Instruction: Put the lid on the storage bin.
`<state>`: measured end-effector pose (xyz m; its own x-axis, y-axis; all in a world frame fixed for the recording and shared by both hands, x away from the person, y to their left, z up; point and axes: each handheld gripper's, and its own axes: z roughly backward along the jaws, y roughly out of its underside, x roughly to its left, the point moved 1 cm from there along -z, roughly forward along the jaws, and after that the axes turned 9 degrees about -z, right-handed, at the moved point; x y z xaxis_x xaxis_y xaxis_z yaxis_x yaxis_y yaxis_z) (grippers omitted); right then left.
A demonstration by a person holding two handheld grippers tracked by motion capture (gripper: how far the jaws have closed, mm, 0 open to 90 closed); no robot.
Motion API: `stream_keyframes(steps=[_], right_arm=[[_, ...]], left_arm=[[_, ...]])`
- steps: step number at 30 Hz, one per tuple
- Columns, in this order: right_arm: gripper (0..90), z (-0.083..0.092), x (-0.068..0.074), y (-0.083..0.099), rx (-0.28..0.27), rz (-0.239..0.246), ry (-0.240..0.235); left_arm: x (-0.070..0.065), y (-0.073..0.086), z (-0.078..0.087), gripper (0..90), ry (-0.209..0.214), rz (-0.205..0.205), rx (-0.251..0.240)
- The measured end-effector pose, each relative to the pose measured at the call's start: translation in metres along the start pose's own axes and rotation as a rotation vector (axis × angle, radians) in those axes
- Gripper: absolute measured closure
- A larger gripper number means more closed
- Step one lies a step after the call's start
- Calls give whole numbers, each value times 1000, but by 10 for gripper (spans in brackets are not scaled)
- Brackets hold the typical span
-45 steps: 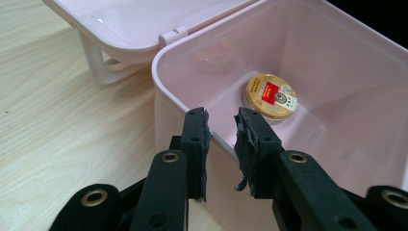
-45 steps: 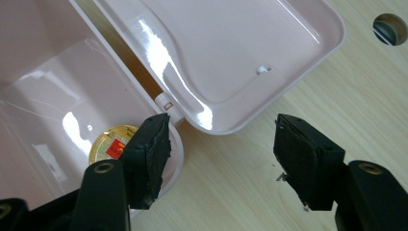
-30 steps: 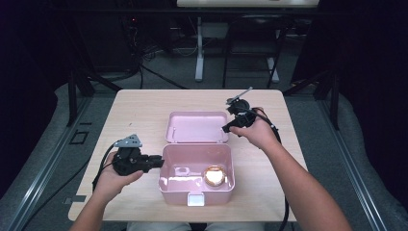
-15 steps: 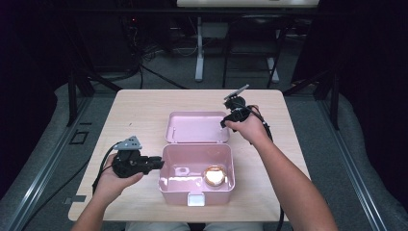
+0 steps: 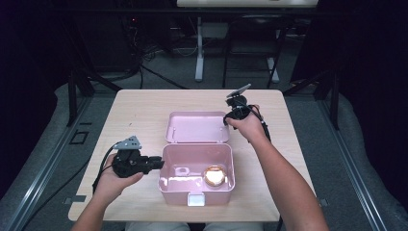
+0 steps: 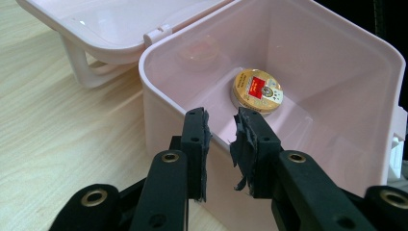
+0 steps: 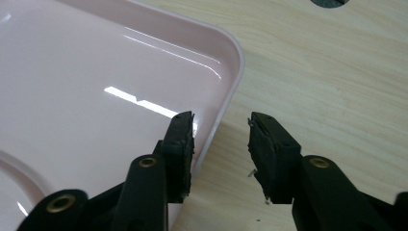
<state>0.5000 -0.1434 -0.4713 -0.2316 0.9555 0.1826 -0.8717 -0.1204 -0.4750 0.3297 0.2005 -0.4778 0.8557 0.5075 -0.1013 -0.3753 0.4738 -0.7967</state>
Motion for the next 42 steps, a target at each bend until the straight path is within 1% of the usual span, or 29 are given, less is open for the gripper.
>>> stream_keyframes(steps=[2, 3, 4, 5, 7, 8, 11, 16, 17, 24, 27, 31, 36, 39, 42], right_arm=[[654, -1, 0, -1, 3, -16, -3], [683, -2, 0, -1, 12, -36, -19], [693, -2, 0, -2, 16, -43, -27], [704, -2, 1, -2, 14, -51, -27], [713, -3, 1, -2, 7, -51, -21], [720, -4, 2, -3, 7, -60, -23], [733, -6, 3, -3, 11, -62, -18], [761, -10, 4, -4, 26, -67, -9], [766, -12, 4, -4, 36, -65, -9], [753, -15, 5, -4, 29, -81, 4], [747, -16, 7, -3, 38, -87, 8], [741, -17, 7, -4, 39, -85, 14], [742, -17, 6, -4, 51, -100, 7], [754, -17, 5, -5, 55, -117, -1], [792, -16, 4, -5, 56, -129, -4]], left_arm=[[0, 0, 0, 738, 0, 0, -1], [0, 0, 0, 738, 0, 0, -1], [0, 0, 0, 737, 1, 0, -2], [0, 0, 0, 737, 2, 0, -2], [0, 0, 0, 737, 2, 1, -3], [0, 0, 0, 737, 1, 0, -2], [0, 0, 0, 737, -2, 0, -2], [0, 0, 0, 737, -1, -1, -1], [0, 0, 0, 737, -3, -1, -2], [0, 0, 0, 737, 0, -1, 0], [0, 0, 0, 736, 1, 1, -2], [0, 0, 0, 736, 1, 3, -4], [0, 0, 0, 736, 2, 5, -5], [0, 0, 0, 735, 2, 4, -3], [0, 0, 0, 735, 1, 4, -3]])
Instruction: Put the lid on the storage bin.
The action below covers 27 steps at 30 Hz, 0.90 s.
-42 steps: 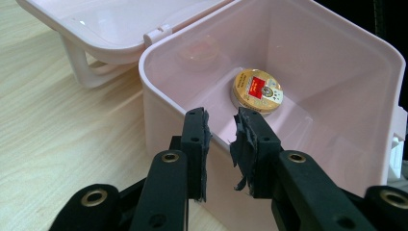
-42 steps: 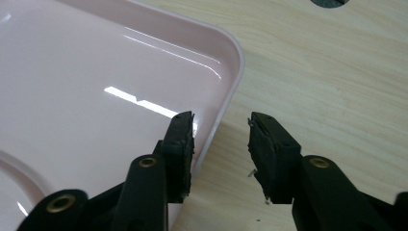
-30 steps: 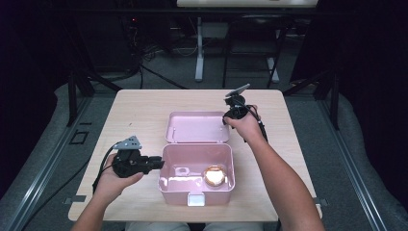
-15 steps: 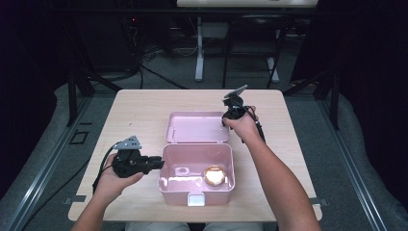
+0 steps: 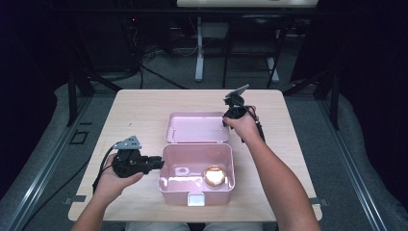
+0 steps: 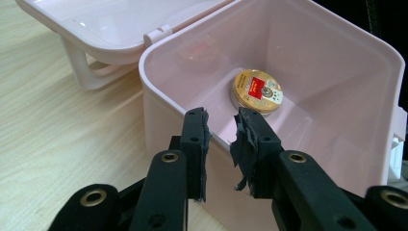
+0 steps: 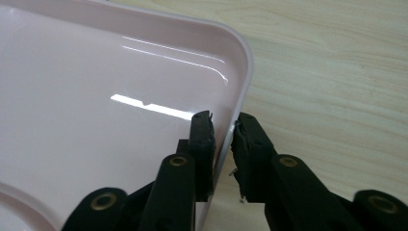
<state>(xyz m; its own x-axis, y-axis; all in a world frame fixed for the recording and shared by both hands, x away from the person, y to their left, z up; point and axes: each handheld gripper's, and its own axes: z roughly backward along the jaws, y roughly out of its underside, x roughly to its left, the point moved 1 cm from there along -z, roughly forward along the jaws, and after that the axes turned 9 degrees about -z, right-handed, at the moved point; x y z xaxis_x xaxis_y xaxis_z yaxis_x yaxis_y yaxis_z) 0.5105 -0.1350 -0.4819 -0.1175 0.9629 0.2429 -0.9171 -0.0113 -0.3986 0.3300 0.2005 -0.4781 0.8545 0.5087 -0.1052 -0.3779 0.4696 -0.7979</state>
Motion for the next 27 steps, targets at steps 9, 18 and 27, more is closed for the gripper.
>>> stream_keyframes(steps=[9, 18, 27], right_arm=[[804, 5, 0, 0, -9, -8, -4], [814, 11, 2, 1, -34, 9, -1], [824, 17, 5, 2, -63, 15, 3]], left_arm=[[0, 0, 0, 734, -1, 2, 1], [1, 0, 0, 735, 2, 14, -1], [1, 0, 0, 735, 2, 15, -2]])
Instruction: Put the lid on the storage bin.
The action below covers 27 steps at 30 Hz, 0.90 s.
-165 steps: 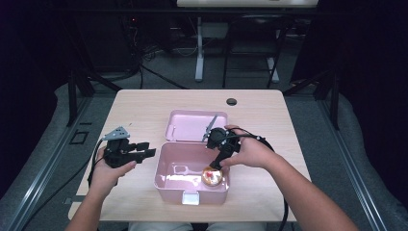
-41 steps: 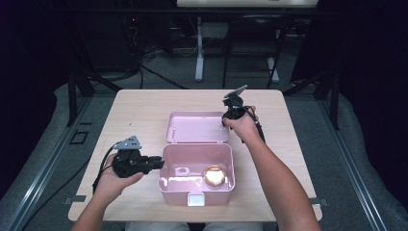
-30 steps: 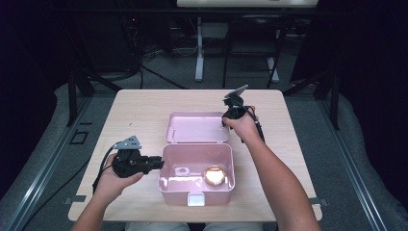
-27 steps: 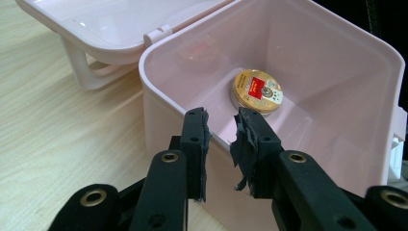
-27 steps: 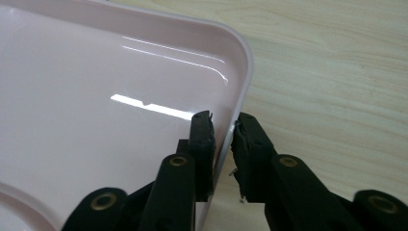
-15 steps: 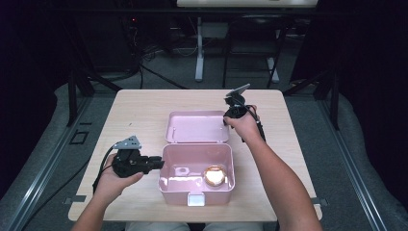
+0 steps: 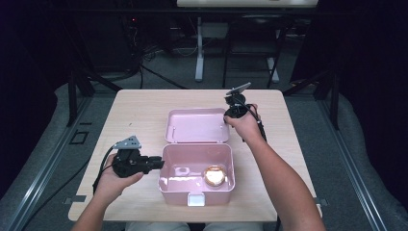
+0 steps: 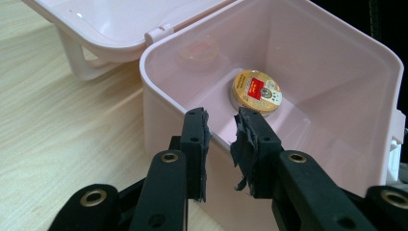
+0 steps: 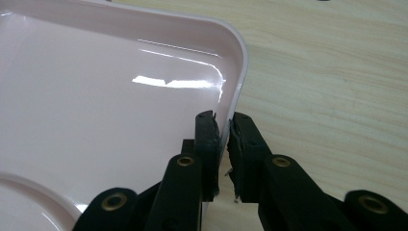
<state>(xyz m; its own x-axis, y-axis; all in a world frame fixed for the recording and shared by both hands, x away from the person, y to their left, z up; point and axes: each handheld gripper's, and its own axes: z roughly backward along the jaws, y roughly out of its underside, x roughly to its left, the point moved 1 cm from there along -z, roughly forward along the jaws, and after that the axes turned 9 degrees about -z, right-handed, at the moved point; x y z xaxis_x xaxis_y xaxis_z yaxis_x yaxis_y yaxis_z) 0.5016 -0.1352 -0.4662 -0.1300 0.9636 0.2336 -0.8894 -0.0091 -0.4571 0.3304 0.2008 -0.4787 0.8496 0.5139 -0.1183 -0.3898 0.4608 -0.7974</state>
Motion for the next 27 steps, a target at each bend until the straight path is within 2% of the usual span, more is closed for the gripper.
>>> stream_keyframes(steps=[15, 27], right_arm=[[839, 19, 2, 0, -73, 8, -22], [850, 49, 9, 6, -161, 66, -25]], left_arm=[[-1, 0, 0, 735, -8, -1, -1], [-1, 0, 0, 735, -9, 0, 0]])
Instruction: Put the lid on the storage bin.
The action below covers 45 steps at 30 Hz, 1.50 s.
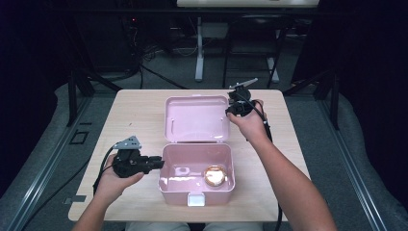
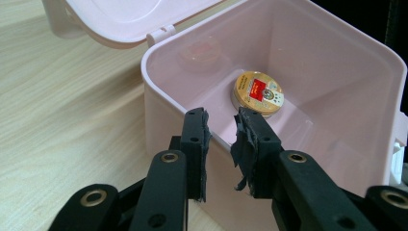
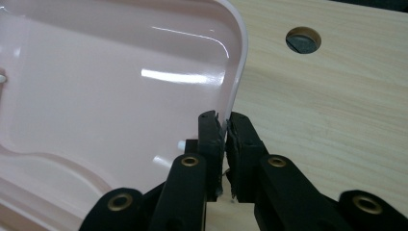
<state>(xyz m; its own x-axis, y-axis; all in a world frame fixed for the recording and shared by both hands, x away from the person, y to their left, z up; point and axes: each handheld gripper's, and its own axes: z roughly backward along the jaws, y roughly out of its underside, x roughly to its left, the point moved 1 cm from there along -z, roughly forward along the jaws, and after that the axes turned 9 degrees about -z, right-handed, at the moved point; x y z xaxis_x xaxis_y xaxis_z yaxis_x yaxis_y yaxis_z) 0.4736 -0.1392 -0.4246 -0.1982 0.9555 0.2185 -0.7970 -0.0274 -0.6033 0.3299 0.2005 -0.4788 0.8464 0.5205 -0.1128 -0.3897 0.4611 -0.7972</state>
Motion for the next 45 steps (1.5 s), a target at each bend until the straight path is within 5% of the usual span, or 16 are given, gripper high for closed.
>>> stream_keyframes(steps=[19, 45], right_arm=[[858, 51, 8, 26, -177, 89, -28], [868, 76, 15, 51, -303, 146, -56]], left_arm=[[-1, 0, -1, 736, -16, 1, -3], [-2, -1, -2, 736, -31, 14, -7]])
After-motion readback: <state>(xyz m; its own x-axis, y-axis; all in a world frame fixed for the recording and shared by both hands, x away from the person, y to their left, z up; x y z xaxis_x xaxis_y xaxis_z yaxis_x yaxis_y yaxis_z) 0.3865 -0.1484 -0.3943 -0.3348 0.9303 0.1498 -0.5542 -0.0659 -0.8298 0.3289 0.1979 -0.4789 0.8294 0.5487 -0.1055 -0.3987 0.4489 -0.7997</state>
